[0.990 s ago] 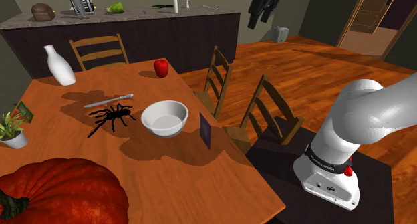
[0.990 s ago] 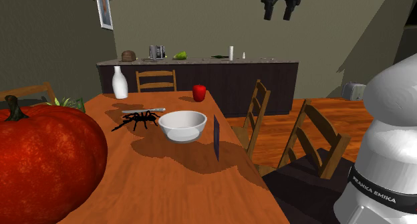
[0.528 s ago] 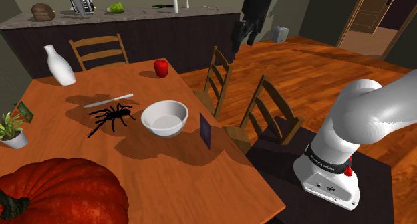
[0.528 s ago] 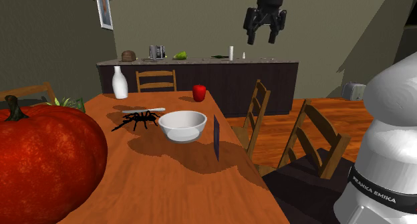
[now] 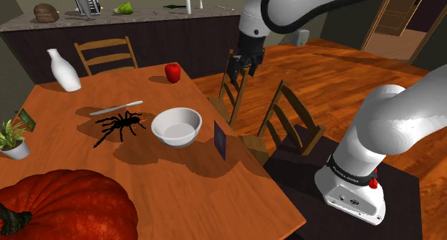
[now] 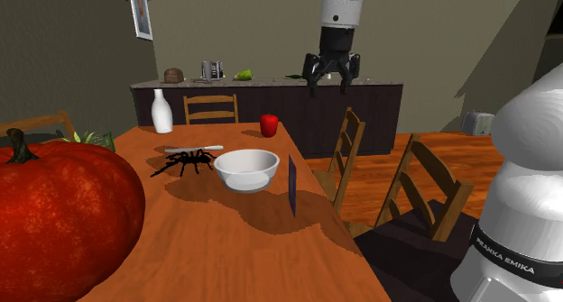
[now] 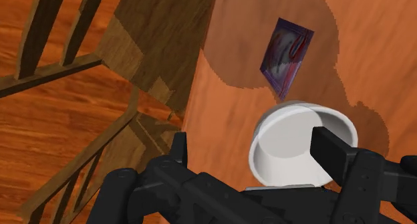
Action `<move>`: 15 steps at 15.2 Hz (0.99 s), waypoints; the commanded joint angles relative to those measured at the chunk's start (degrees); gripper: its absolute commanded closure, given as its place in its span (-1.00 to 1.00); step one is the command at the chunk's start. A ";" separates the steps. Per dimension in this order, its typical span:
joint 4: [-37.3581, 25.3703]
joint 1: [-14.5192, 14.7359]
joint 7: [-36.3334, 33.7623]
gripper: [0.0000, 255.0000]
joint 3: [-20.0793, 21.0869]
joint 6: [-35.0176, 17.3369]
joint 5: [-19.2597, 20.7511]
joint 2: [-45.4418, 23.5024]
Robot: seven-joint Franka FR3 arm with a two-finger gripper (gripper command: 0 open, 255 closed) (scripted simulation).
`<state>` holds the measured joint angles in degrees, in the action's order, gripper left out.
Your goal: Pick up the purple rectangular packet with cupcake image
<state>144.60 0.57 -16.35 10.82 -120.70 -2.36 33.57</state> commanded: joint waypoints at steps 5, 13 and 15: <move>1.27 -0.25 -7.58 -1.00 4.55 -9.68 -0.86 -9.93; -1.51 -1.46 -20.15 -1.00 10.32 -21.72 2.94 -27.15; -1.47 -1.51 -21.04 -1.00 10.48 -22.95 3.66 -28.50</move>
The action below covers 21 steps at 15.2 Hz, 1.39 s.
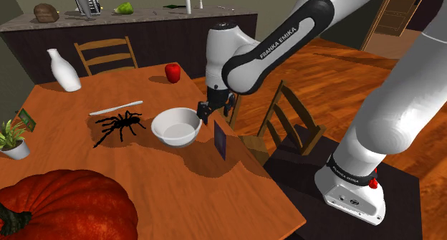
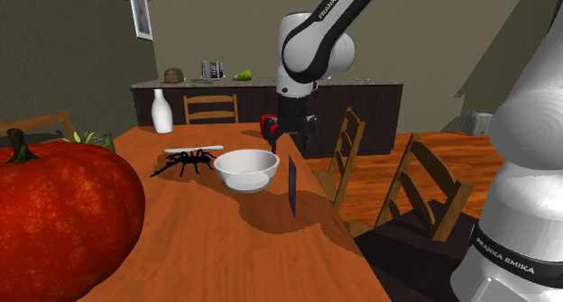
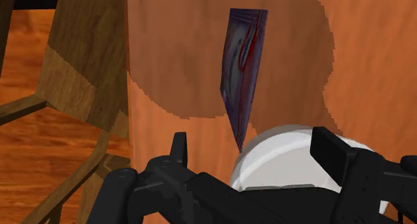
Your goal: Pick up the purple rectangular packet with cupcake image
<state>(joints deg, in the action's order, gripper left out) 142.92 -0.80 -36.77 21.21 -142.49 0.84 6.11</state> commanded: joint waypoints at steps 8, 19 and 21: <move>1.44 -0.56 -3.25 -1.00 0.25 -6.62 3.88 -5.66; 1.29 -0.51 -2.79 1.00 0.26 -5.80 3.27 -4.92; 0.96 -0.41 -1.92 1.00 0.27 -4.15 2.14 -3.48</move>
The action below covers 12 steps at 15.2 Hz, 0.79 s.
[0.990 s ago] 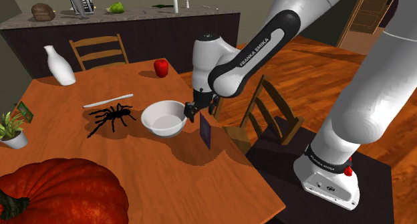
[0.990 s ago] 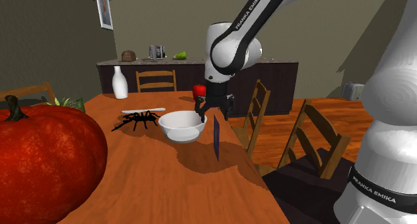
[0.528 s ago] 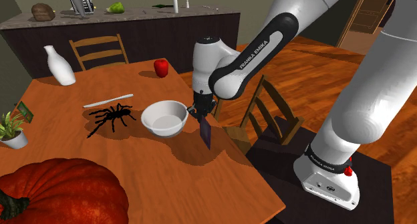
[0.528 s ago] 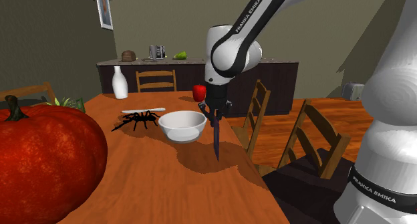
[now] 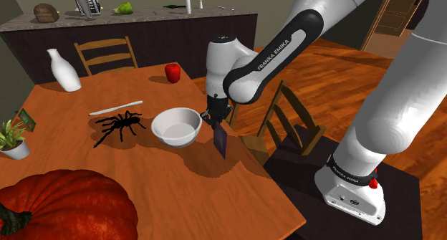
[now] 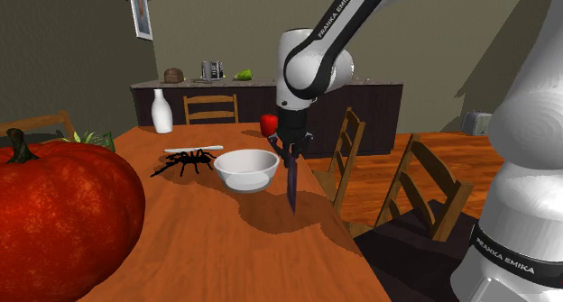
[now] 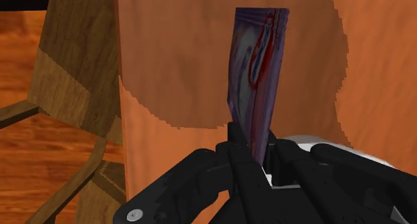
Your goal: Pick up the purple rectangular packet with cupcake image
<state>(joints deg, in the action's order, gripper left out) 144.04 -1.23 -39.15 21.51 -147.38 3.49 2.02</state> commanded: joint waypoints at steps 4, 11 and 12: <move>-1.01 0.27 1.91 1.00 -0.18 4.09 -2.36 3.33; -3.02 0.71 3.76 1.00 -0.69 9.99 -4.62 7.49; -3.36 0.76 3.97 1.00 -0.77 10.83 -4.86 8.02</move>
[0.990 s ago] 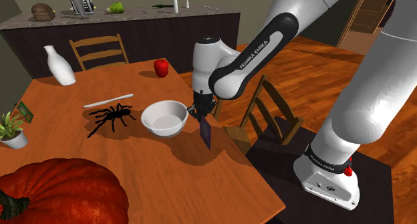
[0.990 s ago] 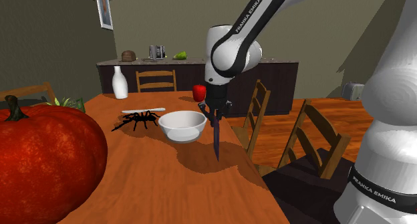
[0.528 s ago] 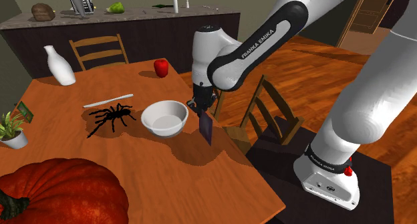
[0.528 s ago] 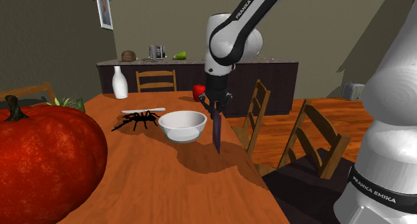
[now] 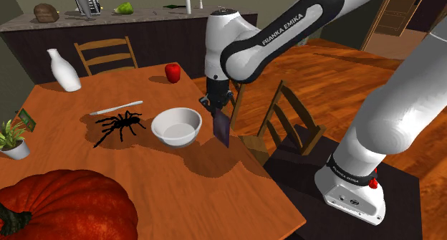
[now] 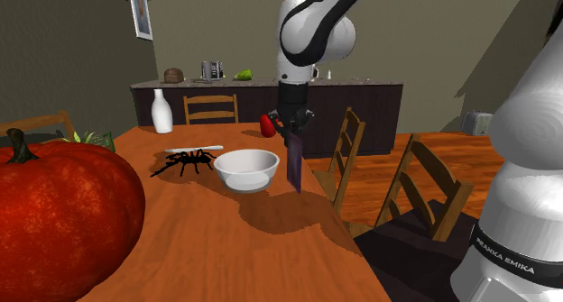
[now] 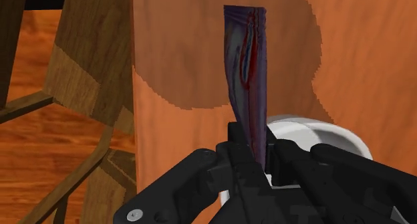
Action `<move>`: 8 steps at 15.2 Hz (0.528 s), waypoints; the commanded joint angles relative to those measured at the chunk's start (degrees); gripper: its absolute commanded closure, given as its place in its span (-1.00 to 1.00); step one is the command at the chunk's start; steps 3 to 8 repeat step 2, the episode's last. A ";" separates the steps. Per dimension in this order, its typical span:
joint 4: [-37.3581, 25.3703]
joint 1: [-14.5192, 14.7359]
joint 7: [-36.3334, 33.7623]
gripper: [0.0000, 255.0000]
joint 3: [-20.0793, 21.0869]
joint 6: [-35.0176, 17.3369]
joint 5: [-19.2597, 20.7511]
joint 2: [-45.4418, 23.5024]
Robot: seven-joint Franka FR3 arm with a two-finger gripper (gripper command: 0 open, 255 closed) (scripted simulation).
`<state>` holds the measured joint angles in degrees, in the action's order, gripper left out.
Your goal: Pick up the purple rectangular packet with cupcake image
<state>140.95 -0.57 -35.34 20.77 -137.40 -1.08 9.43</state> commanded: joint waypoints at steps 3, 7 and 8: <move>-0.31 0.12 0.19 1.00 -0.06 0.99 -0.33 0.68; -0.31 0.12 0.19 1.00 -0.06 0.99 -0.33 0.68; -0.31 0.12 0.19 1.00 -0.06 0.99 -0.33 0.68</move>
